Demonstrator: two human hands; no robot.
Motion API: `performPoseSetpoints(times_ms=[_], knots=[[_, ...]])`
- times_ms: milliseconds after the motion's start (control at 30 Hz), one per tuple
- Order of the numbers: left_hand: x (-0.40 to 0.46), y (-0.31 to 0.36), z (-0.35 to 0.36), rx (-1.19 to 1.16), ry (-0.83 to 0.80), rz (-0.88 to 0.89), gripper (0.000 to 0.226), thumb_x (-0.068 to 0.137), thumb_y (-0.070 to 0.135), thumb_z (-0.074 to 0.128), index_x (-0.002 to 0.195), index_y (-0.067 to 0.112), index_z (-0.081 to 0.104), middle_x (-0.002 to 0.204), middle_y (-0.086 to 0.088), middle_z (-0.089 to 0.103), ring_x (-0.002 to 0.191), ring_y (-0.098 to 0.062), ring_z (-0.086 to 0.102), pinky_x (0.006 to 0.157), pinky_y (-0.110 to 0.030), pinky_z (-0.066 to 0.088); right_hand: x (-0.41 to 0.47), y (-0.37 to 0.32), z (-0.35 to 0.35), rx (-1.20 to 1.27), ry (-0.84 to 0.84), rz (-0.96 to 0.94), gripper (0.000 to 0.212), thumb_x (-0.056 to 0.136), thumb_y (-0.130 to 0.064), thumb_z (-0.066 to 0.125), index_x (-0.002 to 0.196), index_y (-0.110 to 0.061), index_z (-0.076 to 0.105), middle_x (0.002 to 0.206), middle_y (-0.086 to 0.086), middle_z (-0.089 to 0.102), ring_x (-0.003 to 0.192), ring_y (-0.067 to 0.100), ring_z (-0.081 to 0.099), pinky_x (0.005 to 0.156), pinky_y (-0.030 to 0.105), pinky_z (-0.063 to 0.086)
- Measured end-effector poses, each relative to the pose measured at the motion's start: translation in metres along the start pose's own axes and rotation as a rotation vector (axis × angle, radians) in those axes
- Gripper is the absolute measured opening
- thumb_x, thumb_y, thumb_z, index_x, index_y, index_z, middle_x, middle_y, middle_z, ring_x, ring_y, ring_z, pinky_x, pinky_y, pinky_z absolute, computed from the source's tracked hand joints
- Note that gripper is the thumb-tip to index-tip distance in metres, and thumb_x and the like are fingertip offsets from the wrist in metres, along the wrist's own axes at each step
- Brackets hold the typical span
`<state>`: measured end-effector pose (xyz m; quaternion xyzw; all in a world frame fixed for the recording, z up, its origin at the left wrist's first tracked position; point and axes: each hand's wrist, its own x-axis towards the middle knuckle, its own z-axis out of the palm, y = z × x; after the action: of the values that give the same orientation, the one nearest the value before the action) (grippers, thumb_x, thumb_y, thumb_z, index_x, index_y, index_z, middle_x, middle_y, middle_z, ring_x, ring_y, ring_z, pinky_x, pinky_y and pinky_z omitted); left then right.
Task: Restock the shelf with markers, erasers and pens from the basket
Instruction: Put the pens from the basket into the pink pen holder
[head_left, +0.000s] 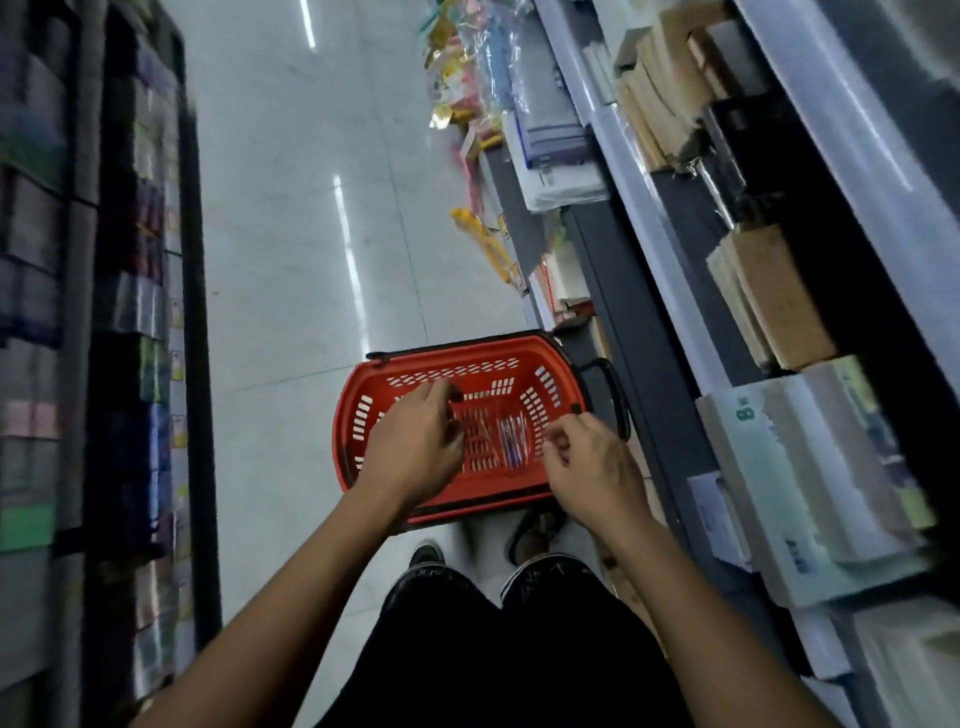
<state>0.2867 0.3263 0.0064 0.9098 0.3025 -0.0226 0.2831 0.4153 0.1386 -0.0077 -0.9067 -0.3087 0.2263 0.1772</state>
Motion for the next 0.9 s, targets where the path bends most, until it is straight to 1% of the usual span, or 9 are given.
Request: performPoseSetpoints(times_ms=[167, 300, 400, 467, 567, 667, 733, 800, 900], knots=[[0.034, -0.012, 0.033, -0.022, -0.008, -0.146, 0.023, 0.098, 0.031, 0.056, 0.120, 0.025, 0.057, 0.108, 0.005, 0.065, 0.091, -0.016, 0.063, 0.070, -0.039, 0.058, 0.060, 0.022, 0.019, -0.038, -0.144, -0.024, 0.014, 0.099, -0.031, 0.056, 0.109, -0.025, 0.063, 0.103, -0.007, 0.056, 0.091, 0.015, 0.059, 0.074, 0.033, 0.052], [0.056, -0.039, 0.067, -0.079, -0.054, -0.254, 0.016, 0.097, 0.028, 0.056, 0.112, 0.023, 0.057, 0.105, 0.003, 0.066, 0.087, -0.016, 0.063, 0.069, -0.038, 0.056, 0.102, 0.035, 0.057, -0.040, -0.218, -0.012, 0.015, 0.097, -0.026, 0.057, 0.108, -0.022, 0.066, 0.105, -0.003, 0.061, 0.093, 0.018, 0.061, 0.076, 0.033, 0.053], [0.073, -0.073, 0.105, -0.154, -0.091, -0.345, 0.016, 0.099, 0.029, 0.057, 0.114, 0.023, 0.059, 0.108, 0.001, 0.068, 0.089, -0.017, 0.066, 0.075, -0.042, 0.060, 0.133, 0.047, 0.104, -0.045, -0.263, 0.034, 0.013, 0.096, -0.023, 0.058, 0.106, -0.020, 0.067, 0.104, -0.001, 0.063, 0.094, 0.020, 0.062, 0.075, 0.029, 0.045], [0.085, -0.100, 0.135, -0.197, -0.113, -0.408, 0.014, 0.100, 0.031, 0.058, 0.112, 0.025, 0.058, 0.106, 0.002, 0.068, 0.088, -0.017, 0.068, 0.076, -0.044, 0.062, 0.153, 0.058, 0.144, -0.055, -0.287, 0.067, 0.011, 0.094, -0.021, 0.059, 0.102, -0.018, 0.067, 0.101, 0.001, 0.065, 0.092, 0.021, 0.063, 0.074, 0.027, 0.041], [0.106, -0.141, 0.187, -0.258, -0.120, -0.502, 0.010, 0.097, 0.028, 0.057, 0.107, 0.029, 0.059, 0.102, 0.006, 0.068, 0.085, -0.012, 0.067, 0.074, -0.043, 0.061, 0.184, 0.080, 0.211, -0.076, -0.329, 0.093, 0.012, 0.092, -0.018, 0.058, 0.098, -0.016, 0.068, 0.098, 0.005, 0.066, 0.091, 0.026, 0.064, 0.075, 0.032, 0.046], [0.128, -0.176, 0.243, -0.329, -0.129, -0.585, 0.019, 0.089, 0.020, 0.054, 0.105, 0.027, 0.061, 0.098, 0.005, 0.071, 0.085, -0.017, 0.069, 0.074, -0.040, 0.059, 0.213, 0.107, 0.278, -0.110, -0.359, 0.125, 0.017, 0.092, -0.018, 0.057, 0.100, -0.013, 0.071, 0.100, 0.010, 0.071, 0.096, 0.032, 0.066, 0.081, 0.036, 0.050], [0.141, -0.195, 0.280, -0.378, -0.158, -0.640, 0.026, 0.085, 0.021, 0.051, 0.107, 0.023, 0.064, 0.098, 0.001, 0.073, 0.086, -0.022, 0.070, 0.076, -0.041, 0.059, 0.230, 0.125, 0.318, -0.139, -0.365, 0.167, 0.019, 0.093, -0.019, 0.058, 0.102, -0.011, 0.073, 0.102, 0.013, 0.072, 0.097, 0.034, 0.068, 0.080, 0.037, 0.052], [0.151, -0.211, 0.312, -0.396, -0.177, -0.701, 0.038, 0.079, 0.026, 0.046, 0.112, 0.018, 0.065, 0.101, -0.004, 0.074, 0.089, -0.027, 0.070, 0.081, -0.044, 0.059, 0.244, 0.144, 0.356, -0.181, -0.429, 0.205, 0.019, 0.096, -0.021, 0.057, 0.099, -0.010, 0.072, 0.099, 0.014, 0.071, 0.093, 0.035, 0.069, 0.072, 0.035, 0.053], [0.161, -0.231, 0.355, -0.410, -0.221, -0.737, 0.045, 0.078, 0.029, 0.043, 0.116, 0.017, 0.064, 0.105, -0.007, 0.075, 0.095, -0.030, 0.071, 0.087, -0.045, 0.059, 0.258, 0.165, 0.401, -0.282, -0.504, 0.234, 0.015, 0.099, -0.022, 0.058, 0.094, -0.012, 0.069, 0.083, 0.009, 0.063, 0.085, 0.032, 0.070, 0.063, 0.029, 0.041]])
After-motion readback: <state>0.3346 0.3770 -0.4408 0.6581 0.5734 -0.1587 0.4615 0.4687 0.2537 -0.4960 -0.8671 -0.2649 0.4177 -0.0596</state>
